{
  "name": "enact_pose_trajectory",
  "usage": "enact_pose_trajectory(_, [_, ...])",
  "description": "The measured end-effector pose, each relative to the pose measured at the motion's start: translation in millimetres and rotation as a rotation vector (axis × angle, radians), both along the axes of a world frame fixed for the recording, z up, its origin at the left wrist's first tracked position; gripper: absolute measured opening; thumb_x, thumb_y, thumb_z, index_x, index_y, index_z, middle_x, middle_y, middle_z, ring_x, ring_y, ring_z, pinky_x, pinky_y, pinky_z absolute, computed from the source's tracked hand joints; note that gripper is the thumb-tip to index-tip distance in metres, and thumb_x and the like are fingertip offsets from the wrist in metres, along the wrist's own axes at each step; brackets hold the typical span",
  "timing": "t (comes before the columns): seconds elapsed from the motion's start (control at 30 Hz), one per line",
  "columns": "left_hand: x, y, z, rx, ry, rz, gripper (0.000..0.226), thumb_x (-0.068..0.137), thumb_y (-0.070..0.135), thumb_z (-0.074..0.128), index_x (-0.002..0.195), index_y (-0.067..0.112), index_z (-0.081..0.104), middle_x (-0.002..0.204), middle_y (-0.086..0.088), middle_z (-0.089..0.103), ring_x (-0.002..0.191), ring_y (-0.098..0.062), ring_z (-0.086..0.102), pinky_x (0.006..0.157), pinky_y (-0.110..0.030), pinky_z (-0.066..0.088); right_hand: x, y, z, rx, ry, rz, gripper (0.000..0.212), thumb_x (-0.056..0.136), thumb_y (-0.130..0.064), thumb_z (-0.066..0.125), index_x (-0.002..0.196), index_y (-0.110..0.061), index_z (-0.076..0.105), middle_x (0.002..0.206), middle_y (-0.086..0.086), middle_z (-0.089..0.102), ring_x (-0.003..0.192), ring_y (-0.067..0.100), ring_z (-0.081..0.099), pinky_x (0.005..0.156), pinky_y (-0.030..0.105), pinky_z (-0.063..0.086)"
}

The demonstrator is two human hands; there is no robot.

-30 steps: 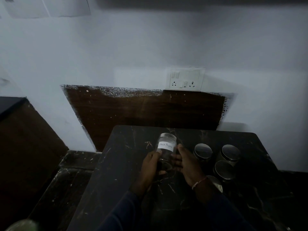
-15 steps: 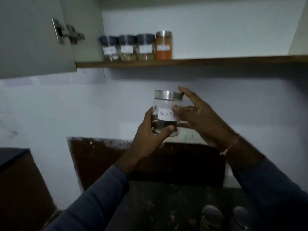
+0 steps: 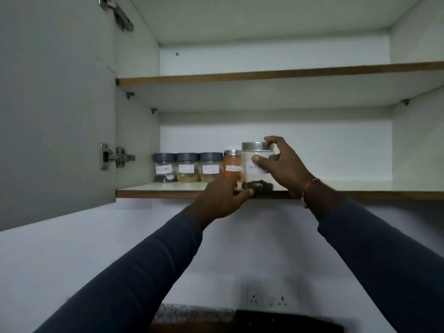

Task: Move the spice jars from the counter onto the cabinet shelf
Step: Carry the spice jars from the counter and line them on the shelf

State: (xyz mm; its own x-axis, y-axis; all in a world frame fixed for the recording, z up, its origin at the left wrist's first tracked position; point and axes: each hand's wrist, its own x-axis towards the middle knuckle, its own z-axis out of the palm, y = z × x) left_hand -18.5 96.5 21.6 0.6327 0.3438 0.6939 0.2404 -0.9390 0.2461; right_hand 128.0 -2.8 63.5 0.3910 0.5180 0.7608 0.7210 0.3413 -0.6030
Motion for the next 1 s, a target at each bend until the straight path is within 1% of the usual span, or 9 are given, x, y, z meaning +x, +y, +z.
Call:
enact_pose_trajectory(0.07, [7, 10, 7, 0.070, 0.079, 0.077, 0.028, 0.093, 0.042, 0.051, 0.081, 0.018, 0.060, 0.074, 0.003, 0.057, 0.077, -0.022, 0.062, 0.058, -0.025, 0.036, 13, 12, 5, -0.038, -0.002, -0.021, 0.043, 0.084, -0.031, 0.072, 0.121, -0.032, 0.050, 0.099, 0.001, 0.060, 0.088, 0.022, 0.060, 0.075, 0.031, 0.049])
enact_pose_trajectory(0.13, [14, 17, 17, 0.077, 0.114, 0.110, 0.036, 0.096, 0.037, 0.046, 0.068, 0.017, 0.056, 0.067, -0.001, 0.055, 0.068, -0.021, 0.057, 0.057, -0.026, 0.033, 25, 24, 10, -0.098, -0.017, -0.040, 0.039, 0.085, -0.032, 0.071, 0.118, -0.030, 0.050, 0.096, 0.002, 0.060, 0.085, 0.021, 0.058, 0.070, 0.028, 0.045])
enact_pose_trajectory(0.27, [25, 26, 37, 0.119, 0.155, 0.183, 0.037, 0.090, 0.035, 0.049, 0.060, 0.015, 0.058, 0.063, -0.005, 0.057, 0.066, -0.025, 0.058, 0.064, -0.031, 0.048, 45, 50, 17, -0.238, -0.052, -0.121, 0.042, 0.087, -0.036, 0.066, 0.121, -0.029, 0.043, 0.113, 0.007, 0.062, 0.102, 0.029, 0.061, 0.091, 0.040, 0.049])
enact_pose_trajectory(0.37, [34, 33, 42, 0.164, 0.186, 0.212, 0.030, 0.087, 0.035, 0.054, 0.069, 0.013, 0.066, 0.066, -0.004, 0.060, 0.068, -0.024, 0.060, 0.068, -0.032, 0.052, 54, 63, 29, -0.330, -0.086, -0.179, 0.042, 0.090, -0.032, 0.064, 0.123, -0.021, 0.041, 0.119, 0.010, 0.057, 0.107, 0.030, 0.059, 0.091, 0.039, 0.047])
enact_pose_trajectory(0.47, [45, 38, 34, 0.062, 0.242, 0.237, 0.025, 0.089, 0.036, 0.048, 0.095, 0.019, 0.066, 0.101, -0.006, 0.067, 0.096, -0.025, 0.061, 0.085, -0.036, 0.051, 64, 78, 40, -0.457, -0.157, -0.276, 0.045, 0.092, -0.031, 0.062, 0.127, -0.014, 0.037, 0.118, 0.013, 0.058, 0.104, 0.031, 0.060, 0.085, 0.037, 0.045])
enact_pose_trajectory(0.53, [51, 42, 29, -0.008, 0.228, 0.244, 0.026, 0.089, 0.035, 0.045, 0.103, 0.022, 0.062, 0.114, -0.007, 0.064, 0.105, -0.026, 0.058, 0.091, -0.038, 0.047, 69, 88, 45, -0.515, -0.222, -0.353, 0.041, 0.093, -0.031, 0.061, 0.121, -0.013, 0.038, 0.117, 0.015, 0.060, 0.096, 0.029, 0.058, 0.079, 0.033, 0.043])
enact_pose_trajectory(0.73, [54, 47, 28, -0.023, 0.226, 0.241, 0.029, 0.088, 0.036, 0.046, 0.107, 0.021, 0.061, 0.111, -0.006, 0.064, 0.102, -0.023, 0.057, 0.085, -0.035, 0.048, 90, 112, 54, -0.613, -0.325, -0.507, 0.050, 0.092, -0.034, 0.062, 0.130, -0.011, 0.039, 0.122, 0.015, 0.060, 0.097, 0.028, 0.056, 0.079, 0.033, 0.043])
enact_pose_trajectory(0.87, [54, 51, 26, -0.030, 0.207, 0.236, 0.030, 0.088, 0.037, 0.046, 0.108, 0.020, 0.062, 0.111, -0.006, 0.064, 0.103, -0.024, 0.057, 0.089, -0.038, 0.050, 99, 125, 57, -0.644, -0.367, -0.566, 0.050, 0.091, -0.036, 0.062, 0.129, -0.012, 0.040, 0.121, 0.015, 0.061, 0.095, 0.027, 0.056, 0.081, 0.035, 0.045])
enact_pose_trajectory(1.0, [55, 52, 27, -0.032, 0.209, 0.236, 0.030, 0.088, 0.036, 0.047, 0.109, 0.020, 0.062, 0.112, -0.006, 0.064, 0.104, -0.024, 0.057, 0.090, -0.038, 0.049, 104, 135, 58, -0.663, -0.388, -0.608, 0.051, 0.090, -0.037, 0.062, 0.129, -0.012, 0.040, 0.120, 0.015, 0.062, 0.105, 0.031, 0.060, 0.088, 0.040, 0.050])
